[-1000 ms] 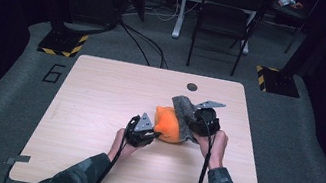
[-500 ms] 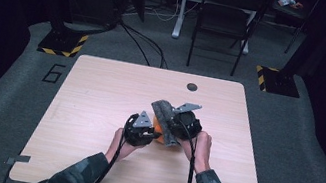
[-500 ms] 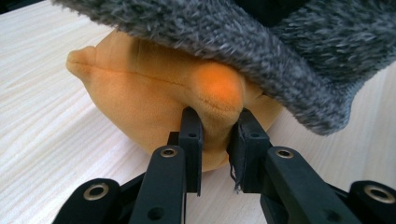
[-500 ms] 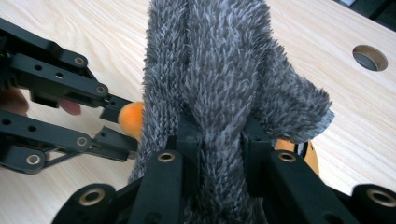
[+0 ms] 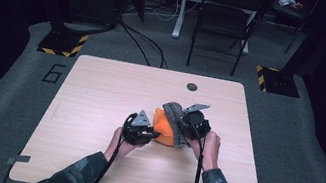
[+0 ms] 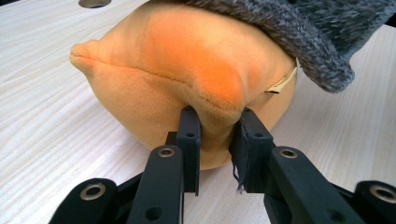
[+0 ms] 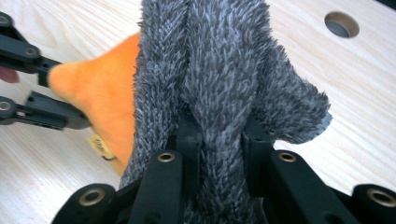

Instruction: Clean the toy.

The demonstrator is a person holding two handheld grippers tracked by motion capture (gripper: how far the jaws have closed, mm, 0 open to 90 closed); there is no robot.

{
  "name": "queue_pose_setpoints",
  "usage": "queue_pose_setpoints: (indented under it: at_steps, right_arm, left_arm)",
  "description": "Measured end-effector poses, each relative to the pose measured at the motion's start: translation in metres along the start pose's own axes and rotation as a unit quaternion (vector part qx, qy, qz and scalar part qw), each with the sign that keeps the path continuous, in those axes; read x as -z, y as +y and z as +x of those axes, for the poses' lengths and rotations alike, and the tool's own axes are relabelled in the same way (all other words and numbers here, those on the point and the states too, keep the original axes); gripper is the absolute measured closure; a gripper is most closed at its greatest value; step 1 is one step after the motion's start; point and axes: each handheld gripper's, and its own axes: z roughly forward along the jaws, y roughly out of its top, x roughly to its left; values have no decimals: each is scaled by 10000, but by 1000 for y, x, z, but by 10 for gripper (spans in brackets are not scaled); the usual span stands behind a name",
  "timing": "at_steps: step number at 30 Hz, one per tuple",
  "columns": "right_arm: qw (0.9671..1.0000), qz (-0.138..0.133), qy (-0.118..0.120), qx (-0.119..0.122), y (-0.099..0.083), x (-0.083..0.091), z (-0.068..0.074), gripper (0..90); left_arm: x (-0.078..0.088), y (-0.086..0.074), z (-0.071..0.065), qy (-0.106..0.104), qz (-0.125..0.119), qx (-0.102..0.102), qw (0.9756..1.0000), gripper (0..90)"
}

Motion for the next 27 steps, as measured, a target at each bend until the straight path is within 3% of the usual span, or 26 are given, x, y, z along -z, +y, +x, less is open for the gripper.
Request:
queue_pose_setpoints:
  at_steps: [14, 21, 27]
  right_arm:
    - [9982, 368, -108, -458, -21, -13, -38, 736]
    - [9959, 606, -186, -643, -32, -23, -49, 735]
    - [9907, 1090, -253, -774, -45, -42, -58, 735]
  left_arm:
    - [0, -1, 3, -61, 31, -99, 9999, 726]
    - [0, -1, 1, -47, -35, -131, 9999, 719]
    - [1, -3, 5, -71, 15, -137, 9999, 715]
